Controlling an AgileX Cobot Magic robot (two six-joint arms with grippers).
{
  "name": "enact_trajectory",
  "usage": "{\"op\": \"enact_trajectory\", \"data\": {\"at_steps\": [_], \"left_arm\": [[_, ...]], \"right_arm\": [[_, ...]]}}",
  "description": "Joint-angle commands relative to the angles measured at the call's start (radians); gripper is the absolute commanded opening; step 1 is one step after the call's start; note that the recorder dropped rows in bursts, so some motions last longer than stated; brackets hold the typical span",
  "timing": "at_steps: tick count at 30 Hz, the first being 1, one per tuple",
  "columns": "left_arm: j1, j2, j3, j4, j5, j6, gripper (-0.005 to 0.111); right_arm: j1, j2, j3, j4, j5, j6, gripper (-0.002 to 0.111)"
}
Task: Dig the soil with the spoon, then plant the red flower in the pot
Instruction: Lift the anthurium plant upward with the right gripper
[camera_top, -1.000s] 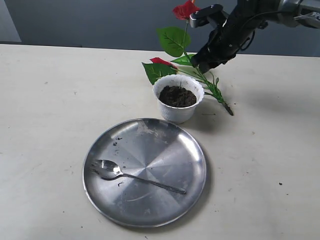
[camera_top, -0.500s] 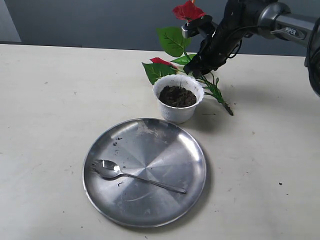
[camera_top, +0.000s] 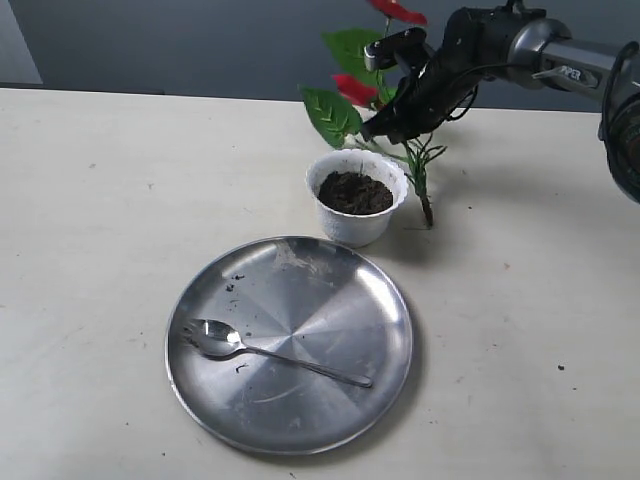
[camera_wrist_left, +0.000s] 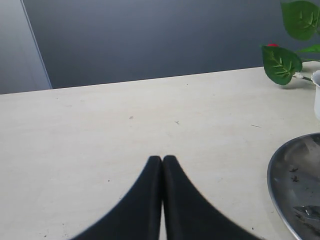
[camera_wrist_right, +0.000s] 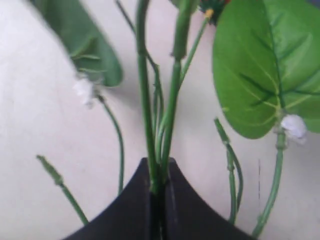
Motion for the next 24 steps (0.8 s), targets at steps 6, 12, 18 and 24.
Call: {"op": "enact_trajectory", "data": {"at_steps": [6, 12, 18, 24], "left_arm": [[-0.005, -0.001, -0.002, -0.002, -0.014, -0.004, 0.001], [-0.005, -0.001, -0.002, -0.002, -0.014, -0.004, 0.001], [-0.005, -0.001, -0.002, -0.002, -0.014, -0.004, 0.001], [-0.005, -0.001, -0.002, -0.002, -0.014, -0.004, 0.001]], "right_arm": [[-0.005, -0.155, -0.009, -0.013, -0.171, 0.093, 0.000], [-0.005, -0.254, -0.009, -0.011, -0.235, 0.096, 0.000], [-0.005, -0.360, 0.111, 0.206, -0.386, 0.053, 0.000], [-0.003, -0.509, 0.420, 0.282, -0.550, -0.039, 0.000]]}}
